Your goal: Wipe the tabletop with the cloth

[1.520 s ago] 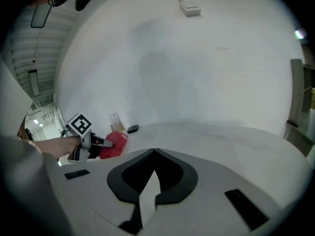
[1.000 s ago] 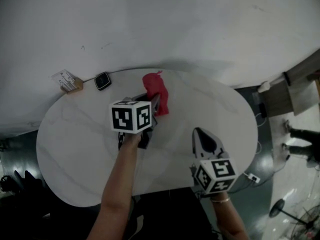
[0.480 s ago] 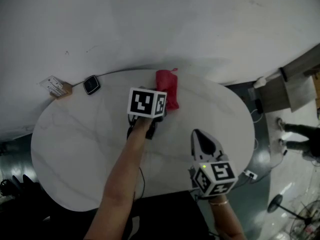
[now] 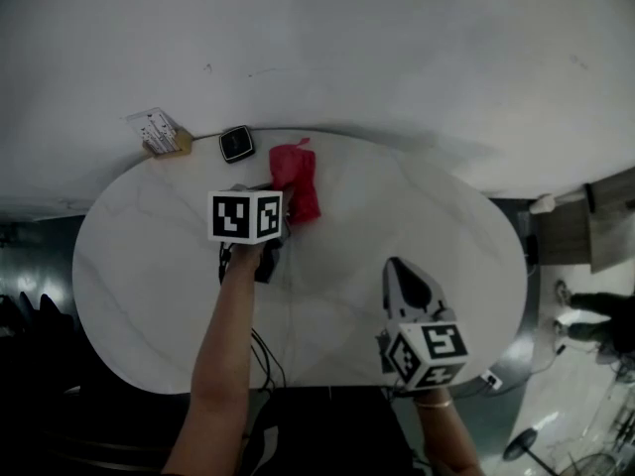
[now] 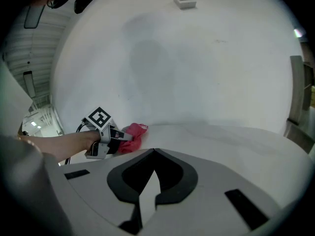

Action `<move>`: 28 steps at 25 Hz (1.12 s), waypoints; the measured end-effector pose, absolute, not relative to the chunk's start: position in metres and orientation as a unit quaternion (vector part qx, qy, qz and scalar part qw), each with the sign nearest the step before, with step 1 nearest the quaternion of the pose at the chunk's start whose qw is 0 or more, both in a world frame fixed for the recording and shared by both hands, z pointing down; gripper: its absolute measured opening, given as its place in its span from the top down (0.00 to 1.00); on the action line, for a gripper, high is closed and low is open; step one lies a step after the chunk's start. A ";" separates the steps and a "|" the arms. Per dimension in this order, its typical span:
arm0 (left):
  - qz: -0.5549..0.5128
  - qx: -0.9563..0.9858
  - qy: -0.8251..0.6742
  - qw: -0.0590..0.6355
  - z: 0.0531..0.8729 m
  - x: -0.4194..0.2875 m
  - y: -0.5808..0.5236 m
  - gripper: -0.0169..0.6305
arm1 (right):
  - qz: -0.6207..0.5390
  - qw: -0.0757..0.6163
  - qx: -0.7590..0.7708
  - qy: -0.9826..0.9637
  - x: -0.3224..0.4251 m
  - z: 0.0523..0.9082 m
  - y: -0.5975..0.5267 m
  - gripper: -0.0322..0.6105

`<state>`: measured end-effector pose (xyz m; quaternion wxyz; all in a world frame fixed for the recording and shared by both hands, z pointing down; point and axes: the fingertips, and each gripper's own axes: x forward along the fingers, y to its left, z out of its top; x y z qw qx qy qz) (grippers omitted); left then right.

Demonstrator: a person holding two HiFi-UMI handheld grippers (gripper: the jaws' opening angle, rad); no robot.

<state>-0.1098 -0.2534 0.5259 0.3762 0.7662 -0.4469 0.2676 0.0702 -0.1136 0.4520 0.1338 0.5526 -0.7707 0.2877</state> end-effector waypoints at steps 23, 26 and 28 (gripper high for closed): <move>0.262 0.734 -0.558 0.286 0.490 -0.192 -0.241 0.90 | 0.275 0.124 0.547 -0.781 0.038 0.441 -0.131 0.95; 0.242 0.767 -0.532 0.264 0.474 -0.143 -0.256 0.90 | 0.269 0.123 0.554 -0.778 0.046 0.440 -0.135 0.95; 0.237 0.791 -0.506 0.250 0.466 -0.105 -0.267 0.90 | 0.259 0.127 0.558 -0.778 0.052 0.441 -0.141 0.95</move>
